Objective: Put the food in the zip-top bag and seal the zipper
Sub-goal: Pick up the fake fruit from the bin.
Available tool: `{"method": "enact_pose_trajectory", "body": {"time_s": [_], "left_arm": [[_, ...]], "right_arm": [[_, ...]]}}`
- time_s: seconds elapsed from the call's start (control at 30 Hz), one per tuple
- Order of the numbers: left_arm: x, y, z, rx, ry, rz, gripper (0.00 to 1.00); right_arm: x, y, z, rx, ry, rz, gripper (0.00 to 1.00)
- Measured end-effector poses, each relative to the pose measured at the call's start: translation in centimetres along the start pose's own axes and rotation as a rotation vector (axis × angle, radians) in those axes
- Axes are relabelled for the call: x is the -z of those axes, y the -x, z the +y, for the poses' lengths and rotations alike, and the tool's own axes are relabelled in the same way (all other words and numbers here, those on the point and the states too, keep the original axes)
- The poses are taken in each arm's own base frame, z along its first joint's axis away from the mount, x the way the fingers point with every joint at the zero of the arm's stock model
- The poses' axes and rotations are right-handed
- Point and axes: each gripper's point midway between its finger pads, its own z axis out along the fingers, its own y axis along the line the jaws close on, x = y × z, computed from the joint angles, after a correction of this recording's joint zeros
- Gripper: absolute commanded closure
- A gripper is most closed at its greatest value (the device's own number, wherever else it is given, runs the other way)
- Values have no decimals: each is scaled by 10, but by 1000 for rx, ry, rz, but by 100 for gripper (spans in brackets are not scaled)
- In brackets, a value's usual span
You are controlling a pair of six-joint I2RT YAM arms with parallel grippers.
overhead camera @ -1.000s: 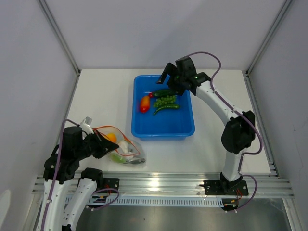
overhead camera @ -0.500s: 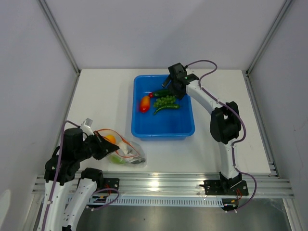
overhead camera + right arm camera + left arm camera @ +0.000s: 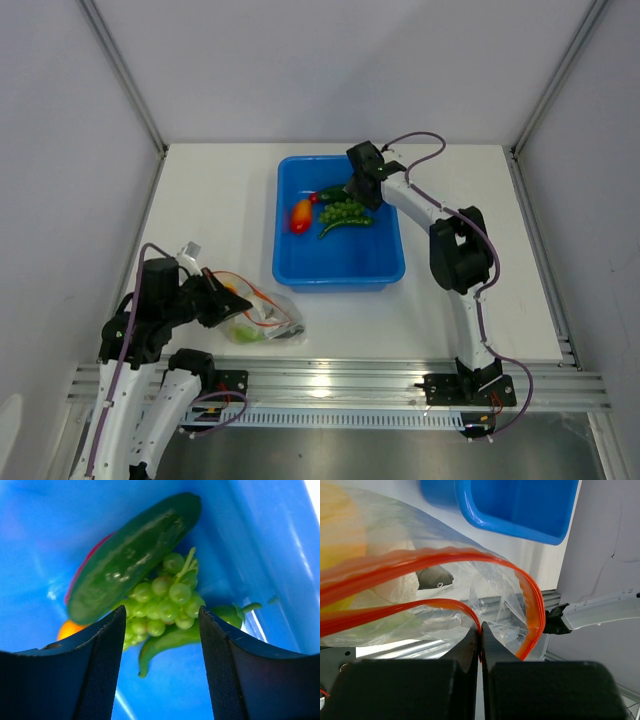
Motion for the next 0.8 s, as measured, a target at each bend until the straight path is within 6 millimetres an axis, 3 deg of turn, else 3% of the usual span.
{"method": "enact_pose_trajectory", "body": {"time_s": [0.43,0.73,0.8], "left_arm": [[-6,2,0,0,5,24,99],[-9,4,0,4,11,29,100],[-9,4,0,5,12,30,99]], "right_arm": [[-25,-11,-2,37,2,-12,41],[-44,-29,-4,61,-6,4,42],[-48,-31,-5,64,-10,7,50]]}}
